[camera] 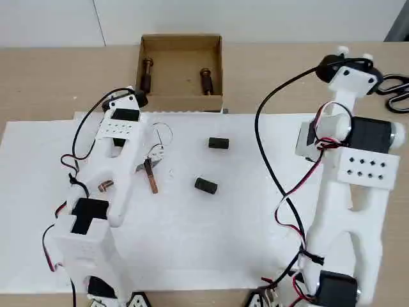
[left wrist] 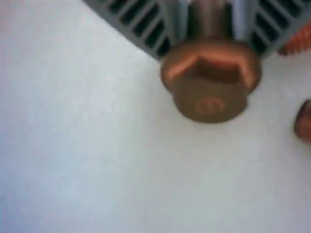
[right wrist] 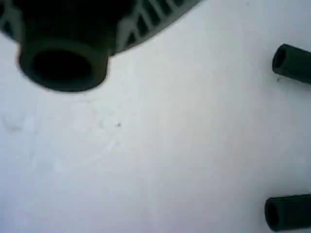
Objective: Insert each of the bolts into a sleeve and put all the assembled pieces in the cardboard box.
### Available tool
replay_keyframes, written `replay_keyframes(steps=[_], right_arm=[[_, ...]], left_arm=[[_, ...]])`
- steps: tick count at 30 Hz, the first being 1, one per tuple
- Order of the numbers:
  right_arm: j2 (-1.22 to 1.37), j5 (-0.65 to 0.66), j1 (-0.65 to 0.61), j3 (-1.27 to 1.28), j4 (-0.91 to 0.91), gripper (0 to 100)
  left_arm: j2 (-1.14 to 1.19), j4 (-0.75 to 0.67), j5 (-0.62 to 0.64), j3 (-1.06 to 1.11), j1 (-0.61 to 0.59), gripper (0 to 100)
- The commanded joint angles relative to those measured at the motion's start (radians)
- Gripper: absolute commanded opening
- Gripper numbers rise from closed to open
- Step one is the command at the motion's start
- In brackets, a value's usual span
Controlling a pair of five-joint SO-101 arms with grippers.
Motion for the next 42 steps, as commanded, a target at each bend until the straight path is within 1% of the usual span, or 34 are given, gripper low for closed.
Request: replay_keyframes(steps=[1,7,9,11,13,16,18,21,25,29,31,37,41,42], right_arm=[[-0.039,0.006,0.004,-0.003,0.005,0.3],[-0.039,0.006,-0.001,-0.005,0.002,0.3],[-0.041,0.006,-0.002,-0.008,0.002,0.3],[-0.042,0.006,-0.002,-0.011,0.002,0.3],[-0.070,0.009,-0.002,-0.011,0.002,0.3],[-0.171,0.012,-0.007,-0.011,-0.001,0.3],[-0.242,0.012,-0.050,-0.011,-0.008,0.3],[-0.328,0.012,-0.122,-0.011,-0.013,0.3],[-0.412,0.008,-0.200,-0.011,-0.013,0.3],[-0.475,0.012,-0.213,-0.009,-0.010,0.3],[-0.509,0.015,-0.214,-0.008,-0.004,0.3],[-0.653,0.153,-0.214,0.020,0.004,0.3],[-0.796,0.238,-0.214,0.129,0.001,0.3],[-0.834,0.249,-0.214,0.160,-0.001,0.3]], left_arm=[[0.020,0.023,-0.003,-0.010,-0.014,0],[0.014,0.028,0.000,-0.010,-0.008,0],[0.009,0.066,-0.003,-0.024,-0.006,0],[0.009,0.140,-0.005,-0.076,-0.005,0],[0.009,0.245,0.000,-0.166,-0.005,0],[0.009,0.407,-0.005,-0.321,-0.006,0],[0.009,0.471,-0.005,-0.438,-0.008,0],[-0.015,0.466,-0.005,-0.549,-0.006,0],[-0.135,0.462,-0.003,-0.650,0.028,0],[-0.261,0.463,0.003,-0.696,0.120,0],[-0.341,0.463,0.037,-0.696,0.155,0],[-0.575,0.460,0.028,-0.694,0.219,0],[-0.710,0.462,0.025,-0.693,0.212,0],[-0.740,0.462,0.008,-0.693,0.199,0]])
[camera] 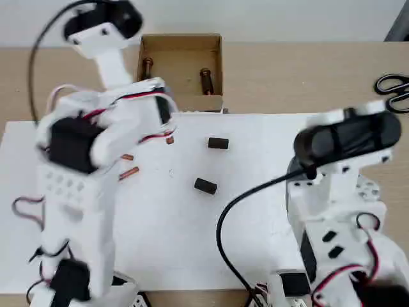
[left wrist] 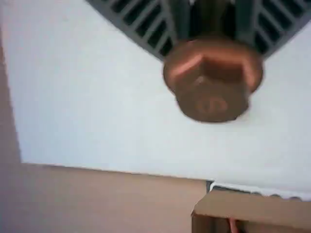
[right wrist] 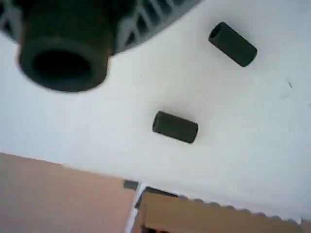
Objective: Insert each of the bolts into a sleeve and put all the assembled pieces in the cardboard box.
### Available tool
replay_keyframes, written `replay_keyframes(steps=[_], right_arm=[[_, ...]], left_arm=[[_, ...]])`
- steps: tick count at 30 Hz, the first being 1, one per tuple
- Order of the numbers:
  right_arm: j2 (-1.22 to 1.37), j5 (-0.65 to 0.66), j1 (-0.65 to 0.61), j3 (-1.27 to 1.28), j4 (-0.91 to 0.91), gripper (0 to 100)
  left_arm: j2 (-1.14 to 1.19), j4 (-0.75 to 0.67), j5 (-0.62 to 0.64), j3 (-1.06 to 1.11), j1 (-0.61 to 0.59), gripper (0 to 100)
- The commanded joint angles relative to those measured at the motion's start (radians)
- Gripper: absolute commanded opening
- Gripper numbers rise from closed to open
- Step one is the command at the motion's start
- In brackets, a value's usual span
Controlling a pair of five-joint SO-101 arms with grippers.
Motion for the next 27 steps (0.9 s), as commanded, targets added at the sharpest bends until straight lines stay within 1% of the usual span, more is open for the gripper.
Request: replay_keyframes(steps=[1,4,8,11,14,17,20,22,24,27], right_arm=[[-0.120,0.057,-0.002,0.077,-0.001,0.3],[-0.225,0.094,-0.002,0.180,-0.005,0.3],[-0.340,0.103,-0.002,0.305,-0.053,0.3],[-0.414,0.103,-0.002,0.407,-0.127,0.3],[-0.486,0.100,-0.013,0.516,-0.180,0.3],[-0.568,0.098,-0.090,0.621,-0.213,0.3],[-0.665,0.095,-0.220,0.733,-0.248,0.3],[-0.731,0.095,-0.294,0.813,-0.282,0.3],[-0.750,0.095,-0.352,0.881,-0.312,0.2],[-0.734,0.094,-0.421,0.941,-0.406,0.2]], left_arm=[[-0.149,0.017,-0.046,-0.038,-0.023,0],[-0.232,0.018,-0.118,0.028,-0.069,0],[-0.361,-0.012,-0.229,0.245,-0.173,0],[-0.485,-0.118,-0.256,0.435,-0.207,0],[-0.640,-0.269,-0.256,0.657,-0.206,0],[-0.812,-0.451,-0.256,0.926,-0.206,0],[-1.013,-0.628,-0.256,1.193,-0.204,0],[-1.149,-0.718,-0.253,1.351,-0.199,0],[-1.281,-0.775,-0.253,1.480,-0.160,0],[-1.465,-0.792,-0.250,1.626,-0.058,1]])
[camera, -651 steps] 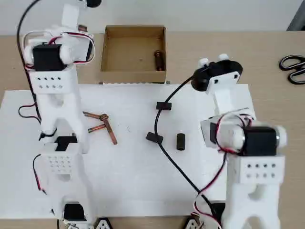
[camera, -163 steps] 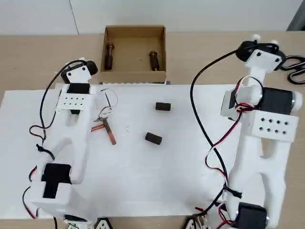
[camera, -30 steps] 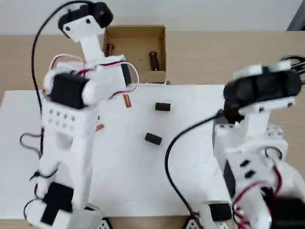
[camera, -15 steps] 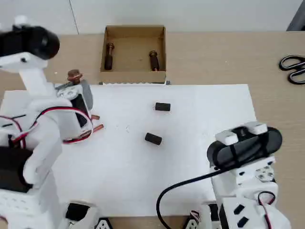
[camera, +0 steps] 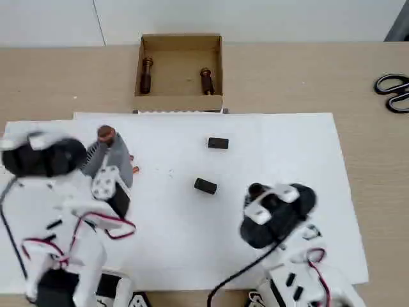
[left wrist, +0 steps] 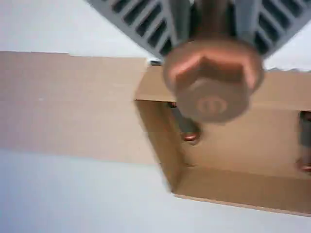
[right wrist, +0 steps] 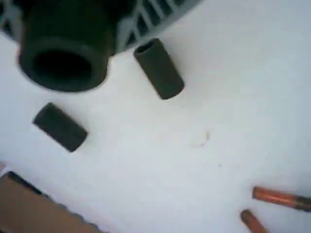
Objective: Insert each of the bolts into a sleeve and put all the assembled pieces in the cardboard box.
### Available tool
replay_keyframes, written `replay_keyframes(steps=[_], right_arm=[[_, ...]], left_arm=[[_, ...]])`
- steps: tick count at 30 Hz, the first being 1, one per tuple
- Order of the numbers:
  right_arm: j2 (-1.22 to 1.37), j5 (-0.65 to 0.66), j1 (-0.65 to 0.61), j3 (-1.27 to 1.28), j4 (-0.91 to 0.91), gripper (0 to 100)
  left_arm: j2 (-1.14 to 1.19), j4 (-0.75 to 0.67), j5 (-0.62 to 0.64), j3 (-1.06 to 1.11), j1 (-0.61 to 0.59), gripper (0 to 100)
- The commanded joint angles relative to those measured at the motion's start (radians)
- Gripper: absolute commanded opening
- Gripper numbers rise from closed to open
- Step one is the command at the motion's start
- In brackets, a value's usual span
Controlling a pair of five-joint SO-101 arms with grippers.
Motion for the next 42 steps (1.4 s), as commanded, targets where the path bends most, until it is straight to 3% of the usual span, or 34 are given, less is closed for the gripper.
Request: replay_keyframes(steps=[1,5,11,20,33,42], right_arm=[[-0.016,-0.002,-0.087,0.064,-0.134,0.2],[-0.018,0.000,-0.173,0.181,-0.243,0.2],[-0.018,0.006,-0.298,0.338,-0.421,0.2],[-0.018,0.006,-0.351,0.465,-0.608,0.2],[-0.008,-0.049,-0.352,0.486,-0.607,0.2],[-0.012,-0.054,-0.351,0.512,-0.605,0.2]], left_arm=[[-0.236,-0.054,0.003,0.165,0.107,1],[-0.284,-0.060,0.057,0.242,0.149,1],[-0.273,-0.176,0.158,0.265,0.135,1],[-0.273,-0.272,0.253,0.314,0.133,1],[-0.272,-0.270,0.284,0.341,0.273,1],[-0.272,-0.272,0.247,0.381,0.279,1]])
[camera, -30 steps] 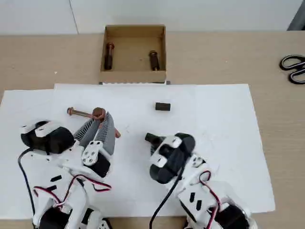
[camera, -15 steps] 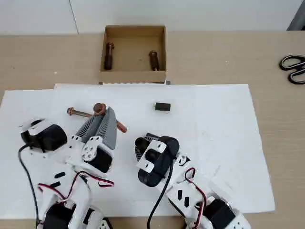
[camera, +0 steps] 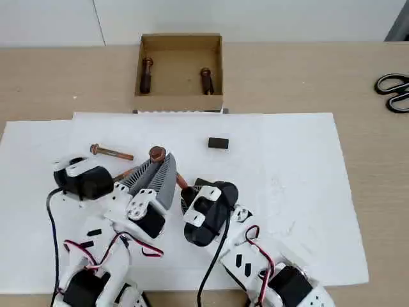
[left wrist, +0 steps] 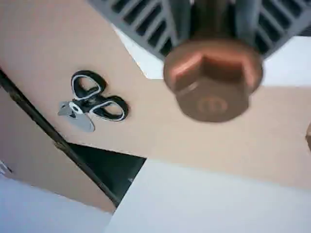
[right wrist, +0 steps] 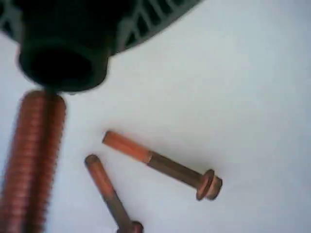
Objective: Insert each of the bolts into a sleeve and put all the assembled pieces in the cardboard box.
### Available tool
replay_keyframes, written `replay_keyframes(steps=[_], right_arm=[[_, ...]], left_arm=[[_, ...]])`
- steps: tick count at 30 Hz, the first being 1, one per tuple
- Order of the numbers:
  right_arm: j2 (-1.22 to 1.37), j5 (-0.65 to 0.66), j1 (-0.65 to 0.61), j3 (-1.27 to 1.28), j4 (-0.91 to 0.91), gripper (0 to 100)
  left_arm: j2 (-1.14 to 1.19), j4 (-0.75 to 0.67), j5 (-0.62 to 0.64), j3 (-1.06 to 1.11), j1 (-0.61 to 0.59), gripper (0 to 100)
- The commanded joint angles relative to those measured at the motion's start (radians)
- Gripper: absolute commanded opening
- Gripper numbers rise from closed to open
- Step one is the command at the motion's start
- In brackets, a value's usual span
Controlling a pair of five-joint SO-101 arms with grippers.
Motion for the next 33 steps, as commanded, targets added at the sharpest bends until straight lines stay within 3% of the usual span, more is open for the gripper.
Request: replay_keyframes(steps=[1,13,25,33], right_arm=[[-0.004,-0.015,0.001,-0.011,-0.021,0.2],[-0.008,-0.011,0.001,-0.011,-0.024,0.2],[-0.008,-0.009,0.002,-0.015,-0.030,0.2],[-0.010,-0.009,0.002,-0.015,-0.031,0.2]], left_arm=[[-0.009,-0.026,-0.006,-0.005,0.005,1],[-0.009,-0.025,-0.006,0.033,0.071,1],[-0.009,0.114,-0.006,0.030,0.107,1],[-0.009,0.247,-0.104,0.065,0.169,1]])
